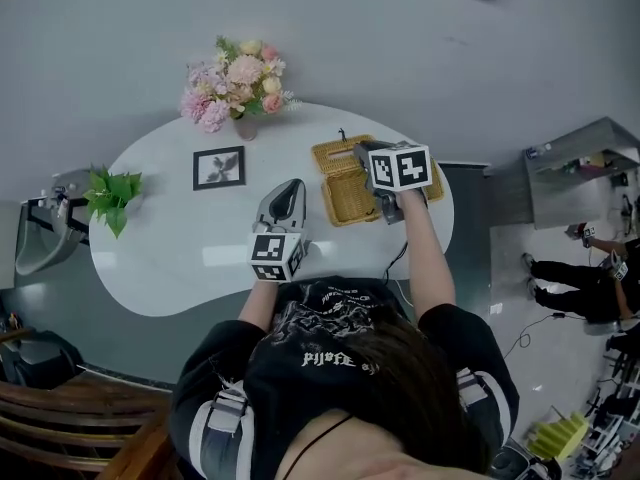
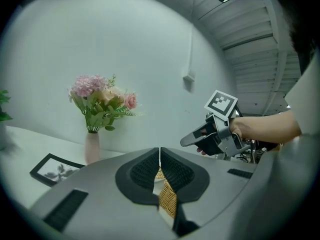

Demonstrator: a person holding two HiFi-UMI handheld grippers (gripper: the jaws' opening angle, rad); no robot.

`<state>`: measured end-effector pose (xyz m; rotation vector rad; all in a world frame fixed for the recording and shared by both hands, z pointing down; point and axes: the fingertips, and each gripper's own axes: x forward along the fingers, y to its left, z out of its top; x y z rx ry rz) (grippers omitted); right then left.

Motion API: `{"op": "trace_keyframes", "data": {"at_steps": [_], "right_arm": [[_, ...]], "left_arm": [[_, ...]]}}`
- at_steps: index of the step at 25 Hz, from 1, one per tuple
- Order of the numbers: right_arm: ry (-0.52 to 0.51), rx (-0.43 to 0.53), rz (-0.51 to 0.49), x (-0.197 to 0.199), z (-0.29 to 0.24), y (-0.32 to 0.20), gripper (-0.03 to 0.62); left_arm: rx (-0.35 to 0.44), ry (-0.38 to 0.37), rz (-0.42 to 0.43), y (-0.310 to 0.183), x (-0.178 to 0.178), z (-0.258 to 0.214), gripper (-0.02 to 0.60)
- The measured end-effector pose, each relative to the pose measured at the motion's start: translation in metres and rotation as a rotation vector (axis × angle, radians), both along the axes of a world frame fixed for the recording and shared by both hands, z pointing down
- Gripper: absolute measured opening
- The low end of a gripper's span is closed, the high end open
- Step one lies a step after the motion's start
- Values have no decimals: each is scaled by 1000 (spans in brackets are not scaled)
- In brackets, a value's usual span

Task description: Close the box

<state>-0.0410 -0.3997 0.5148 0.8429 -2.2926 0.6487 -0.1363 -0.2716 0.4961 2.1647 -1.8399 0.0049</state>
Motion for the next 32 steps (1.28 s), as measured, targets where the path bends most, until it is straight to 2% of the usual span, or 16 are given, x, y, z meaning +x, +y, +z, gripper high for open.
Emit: {"op": "trace_keyframes", "data": {"at_steps": [3,13,24,32], "right_arm": [[38,-2,-17,-6,6,-7,72],[-10,-164,-13,-26,20,-39,100],[62,-311,-35,-42,62,-70,153],[149,-358,-40,-46,94,-90,158]], "left_arm": [[-4,-1,-11,1,-7,1,28],[-8,-9,-26,0,-13,2,28],[-48,-4,-67,-10,-26,13,28],[-75,1,-101,-10,-35,22,28]]}}
